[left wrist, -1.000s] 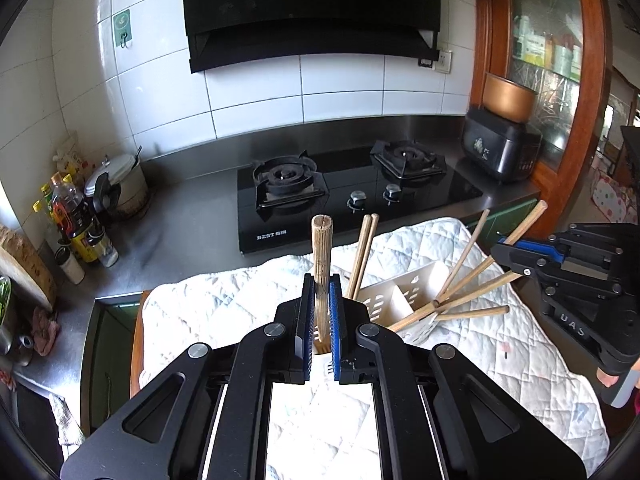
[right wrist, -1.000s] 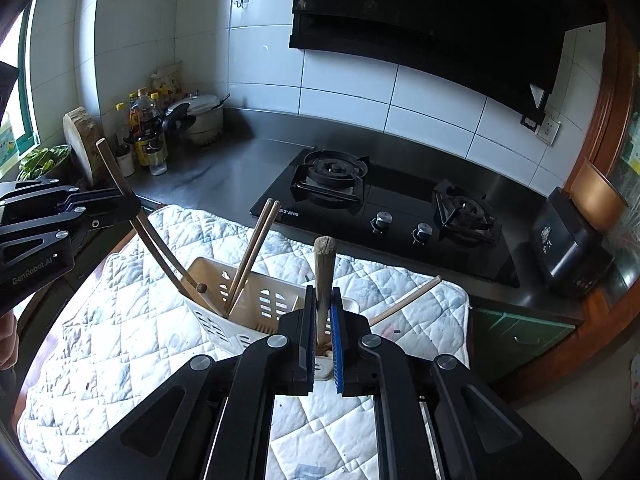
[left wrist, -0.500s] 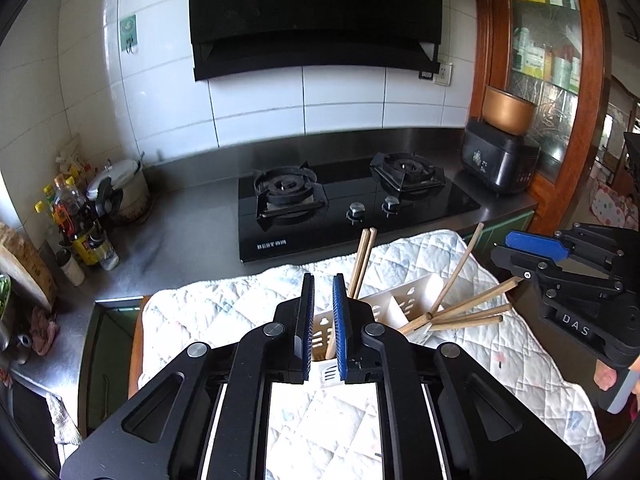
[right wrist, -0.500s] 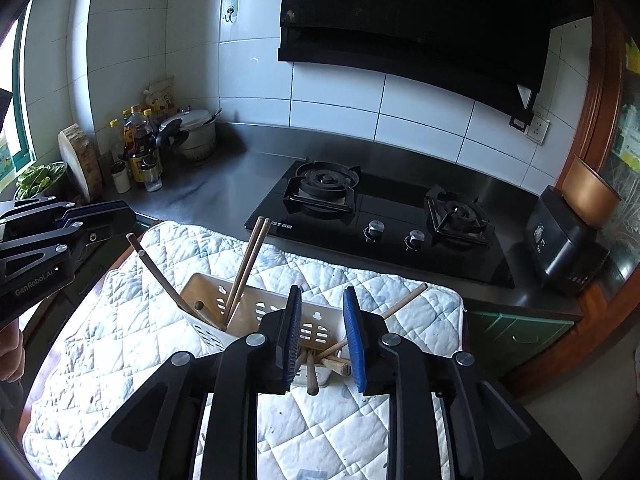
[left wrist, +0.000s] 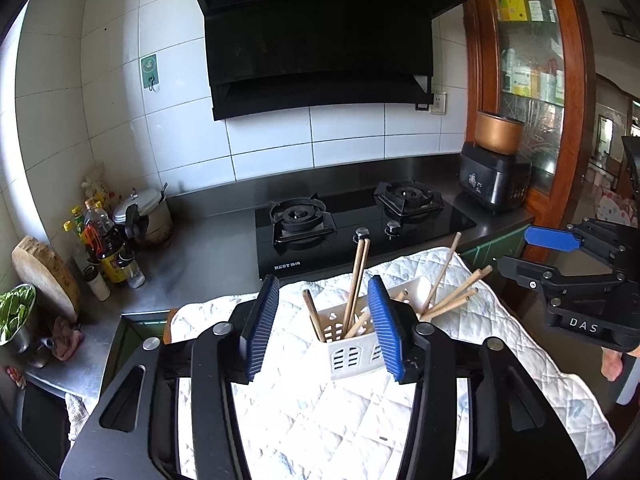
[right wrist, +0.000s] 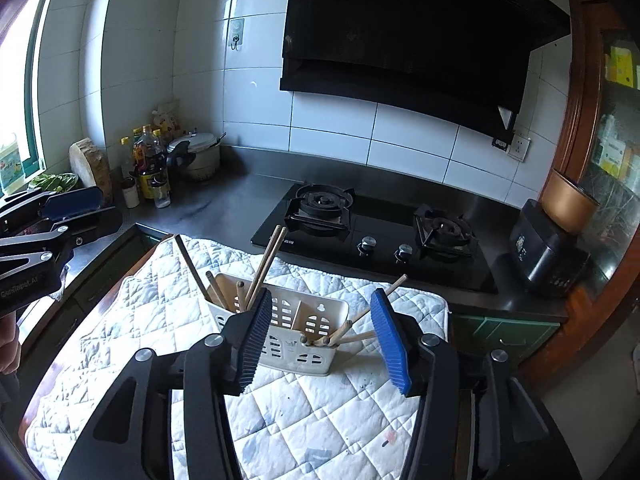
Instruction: Organize utensils
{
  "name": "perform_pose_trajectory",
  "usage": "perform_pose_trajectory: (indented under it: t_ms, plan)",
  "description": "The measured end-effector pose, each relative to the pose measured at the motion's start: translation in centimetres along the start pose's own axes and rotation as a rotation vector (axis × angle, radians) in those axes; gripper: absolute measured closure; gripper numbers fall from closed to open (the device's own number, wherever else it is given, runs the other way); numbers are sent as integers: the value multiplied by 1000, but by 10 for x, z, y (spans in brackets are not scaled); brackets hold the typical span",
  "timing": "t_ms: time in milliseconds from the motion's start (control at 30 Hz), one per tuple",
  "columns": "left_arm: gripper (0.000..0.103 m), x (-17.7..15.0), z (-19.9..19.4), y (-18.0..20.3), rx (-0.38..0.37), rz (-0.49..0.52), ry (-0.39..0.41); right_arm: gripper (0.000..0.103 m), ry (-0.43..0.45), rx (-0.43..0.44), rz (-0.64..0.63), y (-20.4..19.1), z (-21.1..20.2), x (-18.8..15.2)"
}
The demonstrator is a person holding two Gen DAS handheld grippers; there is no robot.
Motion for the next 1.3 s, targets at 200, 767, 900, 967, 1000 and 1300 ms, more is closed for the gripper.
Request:
perform_pose_trajectory:
  t_ms: [200, 767, 900, 967, 1000, 1300]
  plan:
    - [37, -25, -30, 2, 18, 14, 25, 38, 16, -5, 2, -10, -23, -24]
    - [15, -128, -97, -4, 36, -19, 46, 17, 55, -55, 49, -55, -81, -119]
    - [13, -151, -114, -8, 74, 2, 54, 12, 74, -81, 62, -63, -94, -144]
    - [12, -164, -122, -10, 85, 8, 50, 12, 84, -82, 84, -66, -100, -157]
    - [12, -170, -126, -10, 93, 12, 51, 12, 91, -89, 94, -66, -103, -164]
    - [8, -210, -149, -3, 133, 26, 59, 9, 104, -163, 139, -67, -124, -215]
Point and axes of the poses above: each gripper's, at about its wrist camera, not at the fingertips, and z roughly the way its jaws point, y to its right, x to its top, the point moved 8 cm from there along z, roughly the way its jaws point, and after that the axes turned 2 degrees about -y, right-handed, at the moved point
